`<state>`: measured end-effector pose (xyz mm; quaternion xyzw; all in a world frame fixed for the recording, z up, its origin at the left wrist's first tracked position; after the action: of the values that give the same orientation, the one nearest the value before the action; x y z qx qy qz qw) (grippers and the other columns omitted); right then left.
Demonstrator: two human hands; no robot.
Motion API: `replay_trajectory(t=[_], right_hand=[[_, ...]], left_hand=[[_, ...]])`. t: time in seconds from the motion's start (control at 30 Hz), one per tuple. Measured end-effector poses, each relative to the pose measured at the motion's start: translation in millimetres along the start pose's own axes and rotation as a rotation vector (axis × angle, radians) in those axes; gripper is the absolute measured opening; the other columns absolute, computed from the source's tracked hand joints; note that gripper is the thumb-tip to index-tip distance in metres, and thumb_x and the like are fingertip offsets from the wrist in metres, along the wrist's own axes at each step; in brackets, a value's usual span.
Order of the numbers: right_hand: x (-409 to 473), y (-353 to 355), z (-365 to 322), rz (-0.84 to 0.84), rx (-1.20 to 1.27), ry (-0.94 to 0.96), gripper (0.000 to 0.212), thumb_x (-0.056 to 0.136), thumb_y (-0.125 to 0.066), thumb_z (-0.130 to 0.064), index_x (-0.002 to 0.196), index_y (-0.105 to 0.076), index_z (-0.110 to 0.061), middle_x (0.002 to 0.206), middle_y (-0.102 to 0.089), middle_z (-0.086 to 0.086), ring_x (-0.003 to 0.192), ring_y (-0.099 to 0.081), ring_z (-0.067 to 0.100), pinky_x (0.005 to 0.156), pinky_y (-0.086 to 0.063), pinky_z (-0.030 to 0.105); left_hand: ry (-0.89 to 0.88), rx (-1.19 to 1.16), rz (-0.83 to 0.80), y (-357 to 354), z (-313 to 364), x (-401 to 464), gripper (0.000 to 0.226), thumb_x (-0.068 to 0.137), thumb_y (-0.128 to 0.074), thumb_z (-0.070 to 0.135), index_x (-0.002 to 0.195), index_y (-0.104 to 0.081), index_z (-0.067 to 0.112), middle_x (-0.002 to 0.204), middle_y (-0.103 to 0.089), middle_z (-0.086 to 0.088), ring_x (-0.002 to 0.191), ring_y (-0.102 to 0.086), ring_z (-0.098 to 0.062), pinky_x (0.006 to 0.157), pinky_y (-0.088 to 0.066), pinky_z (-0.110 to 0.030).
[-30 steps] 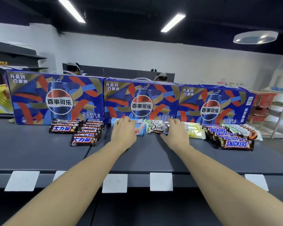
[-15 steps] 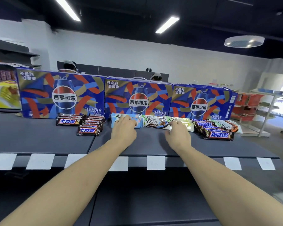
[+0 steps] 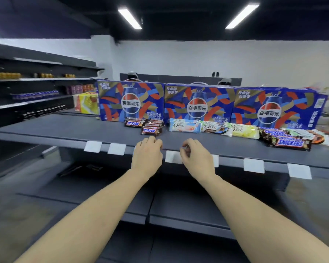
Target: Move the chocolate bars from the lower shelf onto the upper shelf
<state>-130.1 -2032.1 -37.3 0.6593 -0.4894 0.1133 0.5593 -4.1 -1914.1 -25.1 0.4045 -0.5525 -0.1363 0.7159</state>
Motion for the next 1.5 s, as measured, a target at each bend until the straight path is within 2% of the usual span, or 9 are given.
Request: replay_trajectory(t=[0.2, 0.4, 0.63, 1.0, 1.37, 1.5], right_hand=[[-33.7, -40.4, -49.2, -0.183, 0.051, 0.003, 0.022, 0.094, -0.054, -0.036, 0.112, -0.06, -0.024, 0.103, -0.061, -0.007, 0.093, -0.059, 0.014, 0.073, -0.051, 0.032], [-53.7, -93.1, -112.0, -0.345, 0.058, 0.137, 0.031, 0.096, -0.051, -0.035, 0.125, -0.057, -0.026, 0.114, -0.062, -0.009, 0.103, -0.059, 0.014, 0.083, -0.051, 0.033], [-53.6, -178.0, -168.8, -0.509, 0.03, 0.126, 0.044, 0.095, -0.052, -0.036, 0.138, -0.049, -0.024, 0.128, -0.057, -0.003, 0.111, -0.058, 0.017, 0.081, -0.052, 0.032], [-37.5, -285.6, -244.7, -0.572, 0.007, 0.076, 0.047, 0.095, -0.053, -0.035, 0.14, -0.047, -0.021, 0.131, -0.053, 0.001, 0.108, -0.057, 0.018, 0.081, -0.05, 0.033], [-10.9, -385.6, -251.3, -0.72, -0.047, 0.012, 0.052, 0.094, -0.054, -0.035, 0.143, -0.042, -0.022, 0.137, -0.05, 0.006, 0.119, -0.053, 0.026, 0.089, -0.051, 0.037], [2.8, -427.0, -244.1, -0.796, -0.05, -0.045, 0.056, 0.095, -0.053, -0.038, 0.147, -0.037, -0.023, 0.137, -0.051, 0.006, 0.117, -0.056, 0.027, 0.088, -0.053, 0.036]], left_hand=[[0.15, 0.07, -0.26, 9.2, -59.8, -69.6, 0.023, 0.091, -0.048, 0.019, 0.108, -0.063, 0.023, 0.109, -0.056, -0.001, 0.102, -0.052, -0.022, 0.084, -0.041, -0.032], [0.284, 0.102, -0.431, 9.9, -131.2, -121.6, 0.027, 0.095, -0.046, 0.021, 0.116, -0.062, 0.023, 0.117, -0.053, -0.001, 0.108, -0.05, -0.023, 0.084, -0.04, -0.032], [0.391, 0.065, -0.518, 4.1, -227.6, -150.0, 0.035, 0.094, -0.047, 0.021, 0.128, -0.056, 0.023, 0.123, -0.051, -0.004, 0.114, -0.047, -0.025, 0.092, -0.041, -0.035], [0.432, 0.05, -0.581, -14.5, -358.4, -154.4, 0.043, 0.094, -0.049, 0.021, 0.137, -0.048, 0.022, 0.129, -0.05, -0.007, 0.116, -0.048, -0.028, 0.094, -0.042, -0.039], [0.503, 0.008, -0.682, -69.8, -432.1, -153.4, 0.044, 0.094, -0.048, 0.02, 0.138, -0.047, 0.02, 0.129, -0.048, -0.008, 0.119, -0.045, -0.029, 0.094, -0.042, -0.039], [0.537, 0.006, -0.718, -90.4, -456.6, -150.7, 0.046, 0.093, -0.05, 0.019, 0.139, -0.047, 0.019, 0.131, -0.047, -0.01, 0.12, -0.044, -0.03, 0.094, -0.043, -0.039]])
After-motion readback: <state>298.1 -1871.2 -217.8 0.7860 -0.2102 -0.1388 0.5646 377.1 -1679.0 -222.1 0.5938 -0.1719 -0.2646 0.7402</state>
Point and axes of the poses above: each hand's wrist, its own x-axis towards the middle knuckle, its own y-axis out of the back of the hand, z = x × y, the point moved 3 cm from there along x, towards the middle knuckle
